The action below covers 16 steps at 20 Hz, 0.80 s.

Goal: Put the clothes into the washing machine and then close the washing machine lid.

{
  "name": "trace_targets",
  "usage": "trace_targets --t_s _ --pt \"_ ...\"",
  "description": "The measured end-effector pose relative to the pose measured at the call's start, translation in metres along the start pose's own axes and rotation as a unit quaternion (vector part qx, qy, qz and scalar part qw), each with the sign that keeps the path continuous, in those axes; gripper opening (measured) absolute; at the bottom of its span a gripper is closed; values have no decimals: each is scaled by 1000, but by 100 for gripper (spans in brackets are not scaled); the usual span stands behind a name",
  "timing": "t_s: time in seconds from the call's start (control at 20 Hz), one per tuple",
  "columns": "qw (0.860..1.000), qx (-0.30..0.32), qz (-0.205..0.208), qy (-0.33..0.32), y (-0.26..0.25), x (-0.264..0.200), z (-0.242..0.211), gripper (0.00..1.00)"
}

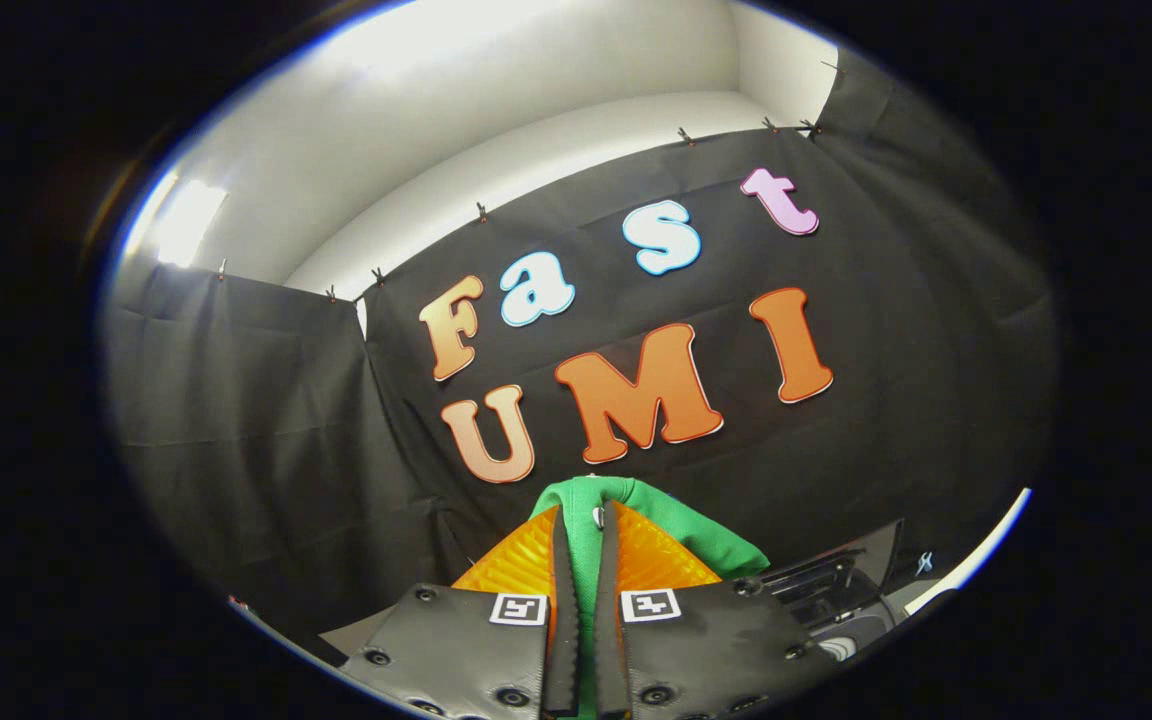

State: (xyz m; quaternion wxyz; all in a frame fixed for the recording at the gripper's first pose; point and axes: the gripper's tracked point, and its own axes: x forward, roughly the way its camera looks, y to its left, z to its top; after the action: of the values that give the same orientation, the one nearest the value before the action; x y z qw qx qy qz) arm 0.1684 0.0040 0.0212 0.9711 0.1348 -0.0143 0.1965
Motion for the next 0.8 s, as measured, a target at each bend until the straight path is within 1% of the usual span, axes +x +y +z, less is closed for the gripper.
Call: trace_targets --t_s 0.2,0.5,0.8 --pt "1000 -9 -10 3 -34 -6 8 14" --pt "1000 -15 -15 10 -78 -15 14 14" --pt "999 -16 -21 24 -115 -19 3 14"
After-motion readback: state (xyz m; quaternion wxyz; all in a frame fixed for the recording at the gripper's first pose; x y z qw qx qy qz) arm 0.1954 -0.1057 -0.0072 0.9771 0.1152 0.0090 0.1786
